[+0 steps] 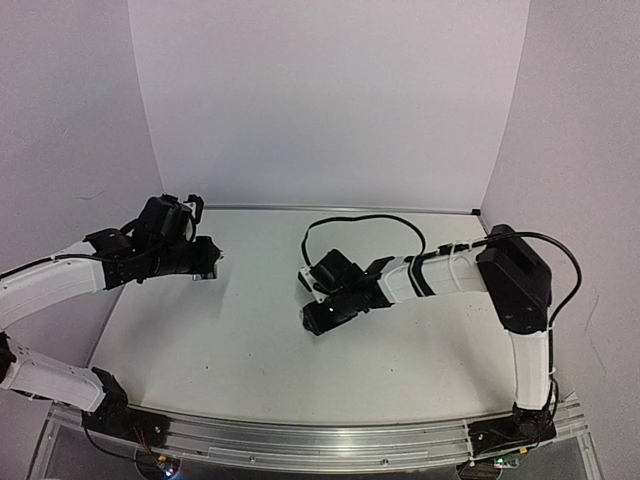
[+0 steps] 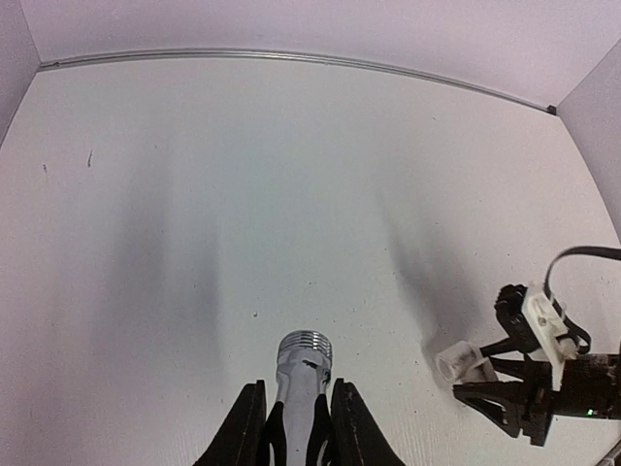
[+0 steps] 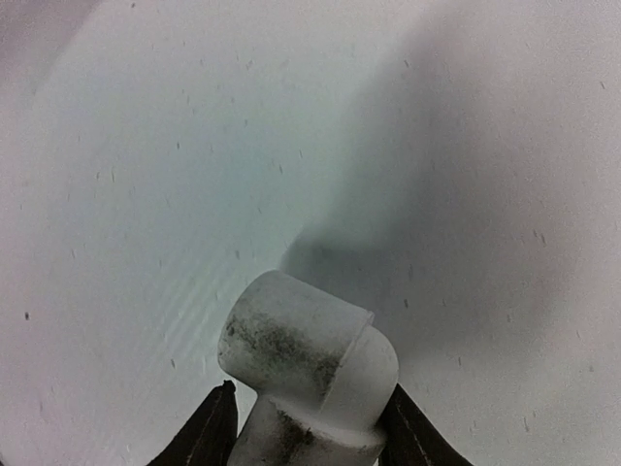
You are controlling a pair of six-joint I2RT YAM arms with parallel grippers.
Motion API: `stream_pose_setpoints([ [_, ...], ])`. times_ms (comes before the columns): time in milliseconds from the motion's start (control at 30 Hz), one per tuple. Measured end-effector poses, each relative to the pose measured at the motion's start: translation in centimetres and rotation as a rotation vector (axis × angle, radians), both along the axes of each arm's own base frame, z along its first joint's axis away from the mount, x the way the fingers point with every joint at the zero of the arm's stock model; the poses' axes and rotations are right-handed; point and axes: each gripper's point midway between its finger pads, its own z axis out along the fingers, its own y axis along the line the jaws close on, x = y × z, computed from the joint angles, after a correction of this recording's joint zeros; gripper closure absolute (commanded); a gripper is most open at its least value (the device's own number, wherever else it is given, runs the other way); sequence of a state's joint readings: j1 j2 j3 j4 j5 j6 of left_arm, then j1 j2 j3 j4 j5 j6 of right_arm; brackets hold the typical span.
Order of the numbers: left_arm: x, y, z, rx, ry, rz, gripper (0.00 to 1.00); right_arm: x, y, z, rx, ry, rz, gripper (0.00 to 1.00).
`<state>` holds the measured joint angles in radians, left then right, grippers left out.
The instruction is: Install the water faucets
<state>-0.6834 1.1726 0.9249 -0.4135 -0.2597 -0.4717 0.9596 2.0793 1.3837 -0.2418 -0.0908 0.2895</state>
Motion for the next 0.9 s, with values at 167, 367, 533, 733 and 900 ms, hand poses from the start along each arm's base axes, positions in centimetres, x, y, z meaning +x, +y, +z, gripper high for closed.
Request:
stream_pose_setpoints([
  [167, 0.8, -0.9, -0.5, -0.007, 0.014, -0.012, 1.00, -2.5, -3.1, 0.3, -0.021, 0.051, -0.012, 0.46],
  [367, 1.6, -2.1, -1.3, -0.016, 0.030, -0.033, 1.00, -3.6, -4.4, 0.3, -0.056, 0.099, -0.028, 0.19],
  [533, 1.8, -2.4, -1.0, -0.027, 0.019, -0.036, 1.00, -4.0, -5.0, 0.7, -0.122, 0.148, -0.039, 0.12],
  [733, 1.9, -2.2, -0.8, -0.032, 0.012, -0.031, 1.00, -1.7, -2.9, 2.4, -0.144, 0.188, -0.152, 0.15],
  [900, 2.0, -1.9, -0.3, -0.039, 0.002, -0.025, 1.00, -1.5, -3.4, 0.2, -0.233, 0.256, -0.227, 0.19],
])
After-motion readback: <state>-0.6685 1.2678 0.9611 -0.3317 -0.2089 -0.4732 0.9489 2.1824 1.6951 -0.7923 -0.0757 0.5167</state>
